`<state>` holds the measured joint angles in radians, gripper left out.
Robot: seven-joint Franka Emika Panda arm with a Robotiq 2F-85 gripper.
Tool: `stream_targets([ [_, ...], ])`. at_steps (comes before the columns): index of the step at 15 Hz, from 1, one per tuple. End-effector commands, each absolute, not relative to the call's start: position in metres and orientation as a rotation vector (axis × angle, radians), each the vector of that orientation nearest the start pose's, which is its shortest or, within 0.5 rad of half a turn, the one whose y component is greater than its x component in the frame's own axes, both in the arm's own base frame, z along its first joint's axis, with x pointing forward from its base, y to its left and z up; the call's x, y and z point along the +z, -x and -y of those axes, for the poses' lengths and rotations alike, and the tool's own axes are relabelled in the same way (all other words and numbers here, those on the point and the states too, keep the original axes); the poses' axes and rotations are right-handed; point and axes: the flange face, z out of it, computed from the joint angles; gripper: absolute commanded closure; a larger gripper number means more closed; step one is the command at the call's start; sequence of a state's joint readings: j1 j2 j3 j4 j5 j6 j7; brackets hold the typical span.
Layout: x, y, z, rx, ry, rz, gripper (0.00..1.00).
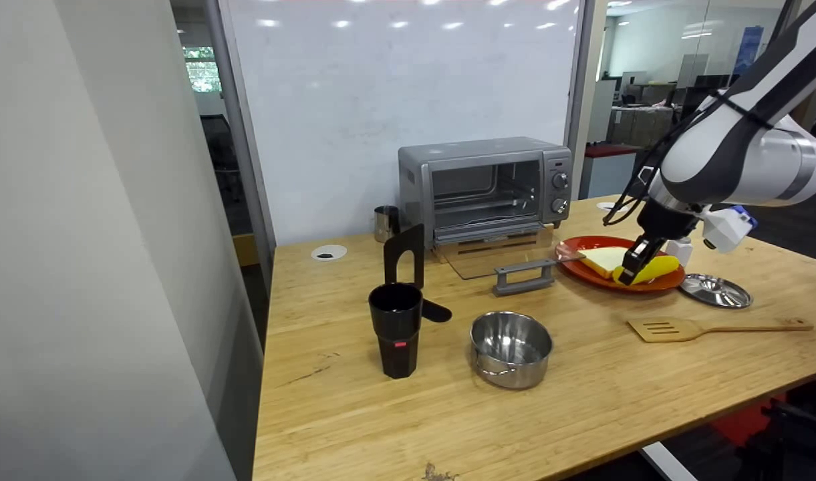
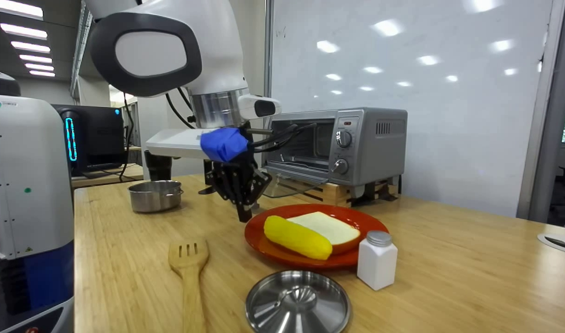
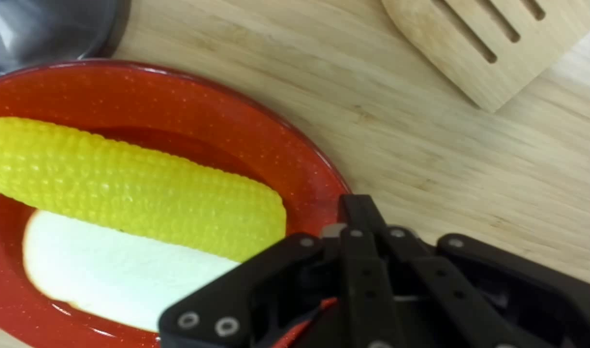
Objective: Move the silver pot and the red plate away from the microwave, and close the microwave door.
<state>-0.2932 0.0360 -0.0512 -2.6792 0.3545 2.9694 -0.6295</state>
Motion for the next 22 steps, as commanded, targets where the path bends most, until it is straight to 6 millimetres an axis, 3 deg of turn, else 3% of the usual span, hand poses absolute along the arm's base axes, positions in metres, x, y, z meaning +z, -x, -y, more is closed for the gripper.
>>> stream_targets([
  [1,0.250,-0.406,0.153,-0.410,3.137,0.031,1.00],
  [5,0.255,-0.431,0.122,-0.357,3.097,0.283,1.00],
  [8,0.250,-0.445,0.114,-0.272,3.047,0.419,1.00],
  [16,0.235,-0.447,0.157,-0.091,2.991,0.434,1.00],
  [22,0.233,-0.437,0.176,-0.041,3.038,0.419,1.00],
])
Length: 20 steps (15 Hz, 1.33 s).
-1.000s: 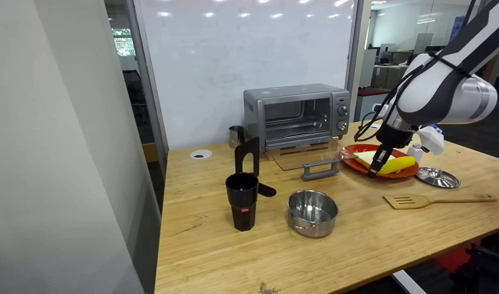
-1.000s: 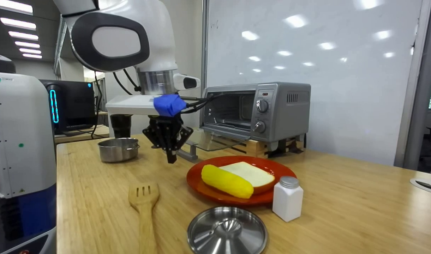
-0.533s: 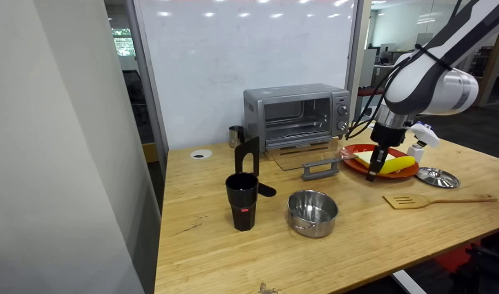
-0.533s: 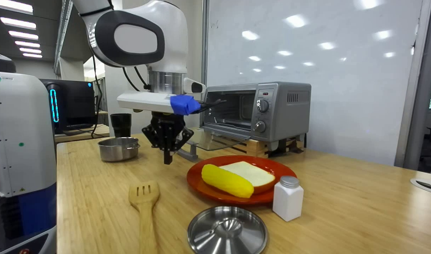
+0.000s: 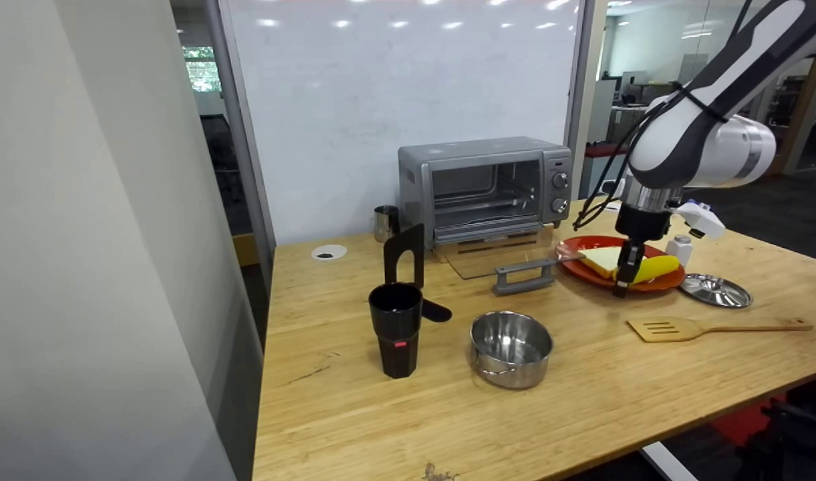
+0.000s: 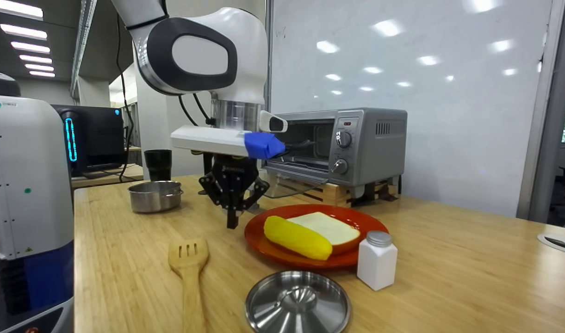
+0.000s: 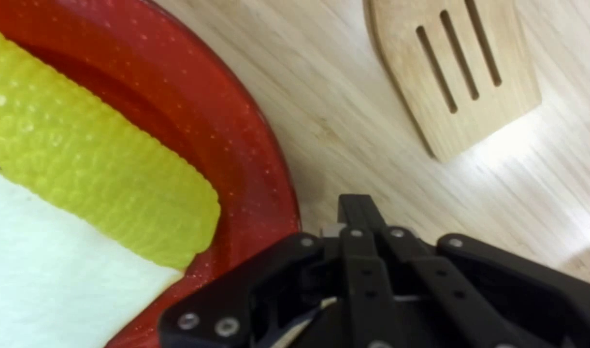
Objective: Move the silver pot and the red plate away from the microwave, and close the microwave door.
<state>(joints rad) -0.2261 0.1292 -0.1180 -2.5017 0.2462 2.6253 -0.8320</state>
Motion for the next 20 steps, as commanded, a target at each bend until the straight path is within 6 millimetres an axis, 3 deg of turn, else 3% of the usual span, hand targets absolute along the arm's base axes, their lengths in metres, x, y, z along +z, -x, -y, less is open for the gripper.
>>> stream_targets([
  [1,0.233,-0.436,0.180,-0.026,3.053,0.415,1.00],
  [8,0.233,-0.434,0.196,0.111,3.168,0.365,1.00],
  [20,0.246,-0.418,0.215,0.124,3.238,0.215,1.00],
])
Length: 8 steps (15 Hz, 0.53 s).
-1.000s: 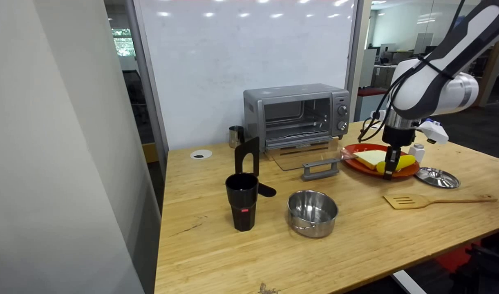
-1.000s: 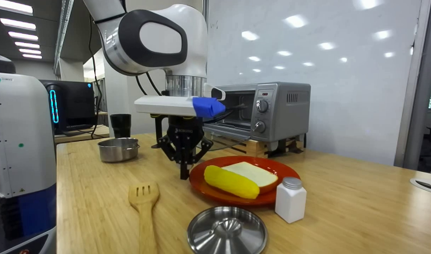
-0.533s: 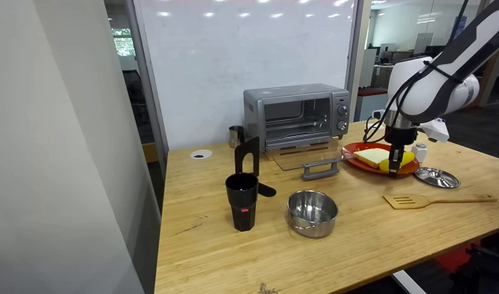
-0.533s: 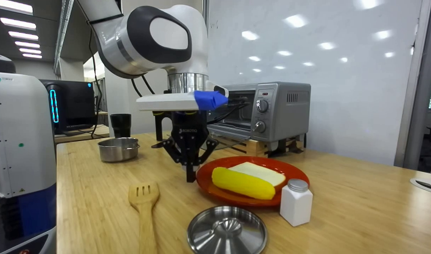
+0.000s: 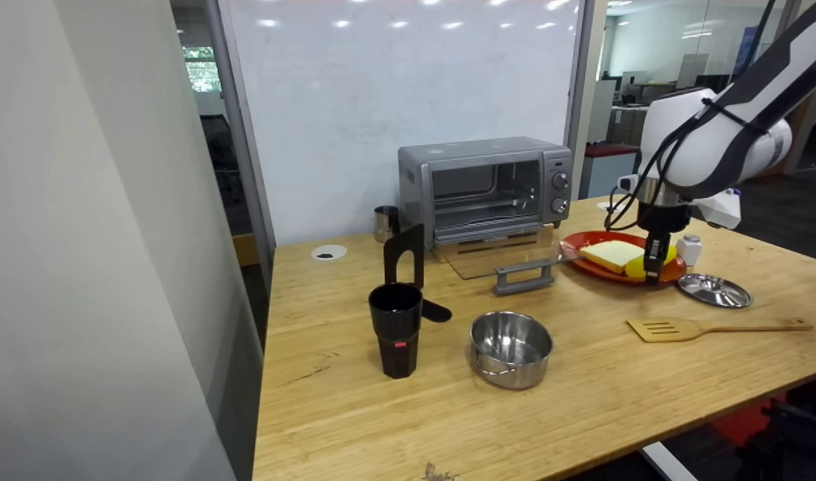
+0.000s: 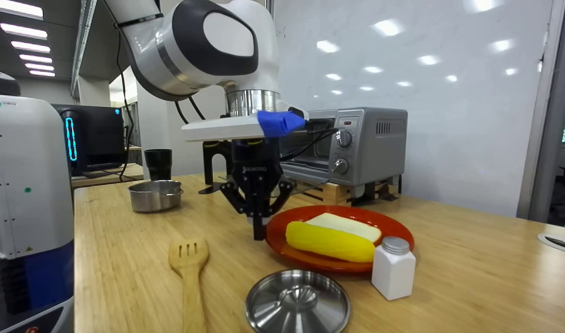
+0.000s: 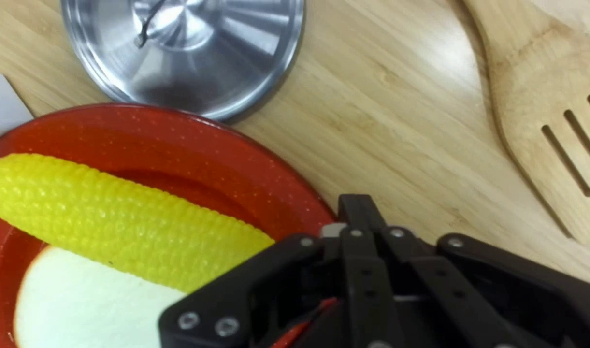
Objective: Move the silver pot and the red plate away from the microwave, and close the microwave door.
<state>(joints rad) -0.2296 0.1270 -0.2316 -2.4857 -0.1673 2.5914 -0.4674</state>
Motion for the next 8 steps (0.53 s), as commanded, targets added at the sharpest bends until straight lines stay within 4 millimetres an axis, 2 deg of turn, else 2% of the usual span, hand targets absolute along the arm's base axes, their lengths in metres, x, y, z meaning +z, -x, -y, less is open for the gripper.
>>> stream_targets([
  [1,0.247,-0.419,0.213,0.124,3.240,0.216,1.00],
  [3,0.249,-0.426,0.191,0.123,3.234,0.267,1.00],
  [5,0.252,-0.432,0.158,0.168,3.228,0.319,1.00],
  [7,0.256,-0.439,0.112,0.238,3.207,0.422,1.00],
  [8,0.259,-0.443,0.083,0.284,3.199,0.499,1.00],
])
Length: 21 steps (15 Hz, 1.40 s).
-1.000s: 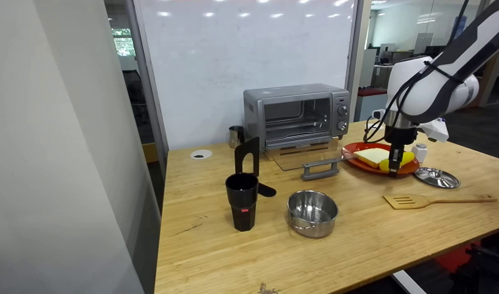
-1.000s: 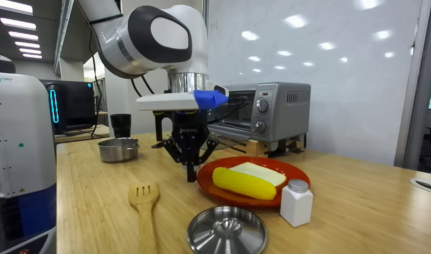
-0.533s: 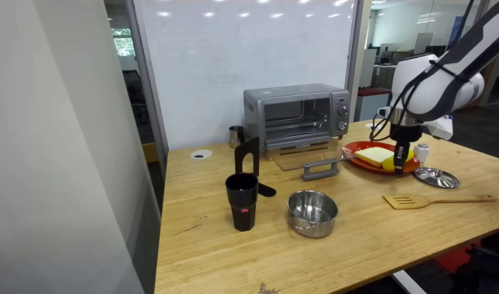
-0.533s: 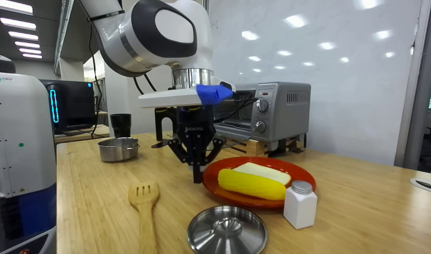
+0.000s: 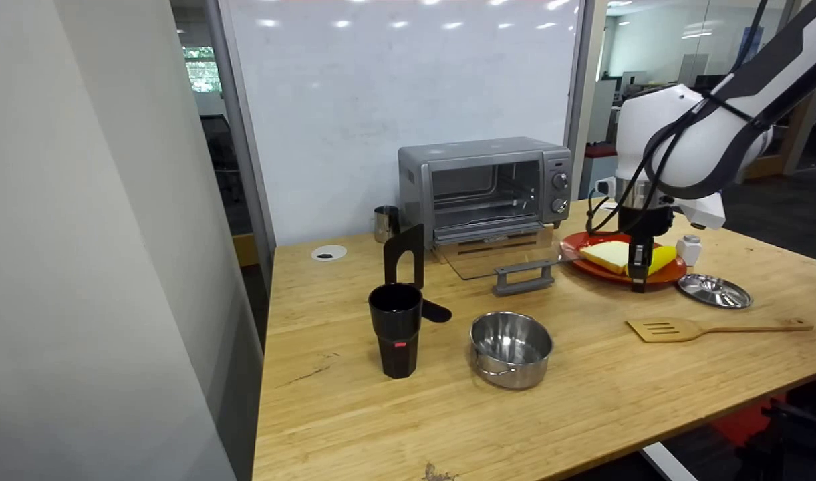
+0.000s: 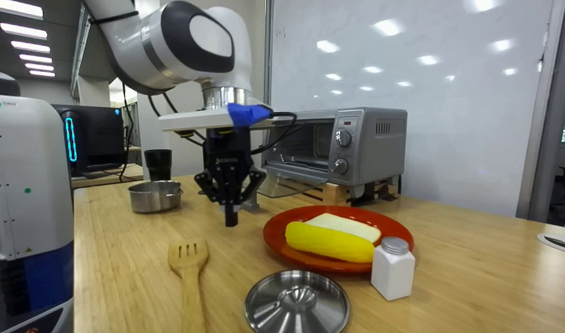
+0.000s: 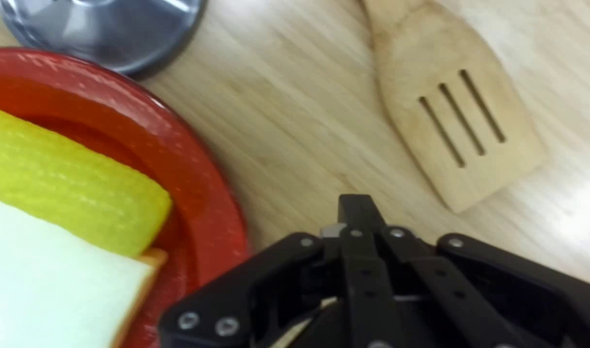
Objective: Move the silver pot and the red plate away from the microwave, and close the microwave door.
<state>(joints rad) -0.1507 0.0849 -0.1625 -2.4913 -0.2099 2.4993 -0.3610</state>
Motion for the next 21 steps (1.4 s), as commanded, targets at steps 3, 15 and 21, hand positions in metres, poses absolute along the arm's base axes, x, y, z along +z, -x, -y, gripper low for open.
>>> stream_targets([
  [3,0.259,-0.452,0.005,0.364,3.214,0.781,1.00],
  [15,0.226,-0.468,-0.092,0.344,3.374,1.516,1.00],
  [21,0.222,-0.473,-0.092,0.262,3.353,1.577,1.00],
])
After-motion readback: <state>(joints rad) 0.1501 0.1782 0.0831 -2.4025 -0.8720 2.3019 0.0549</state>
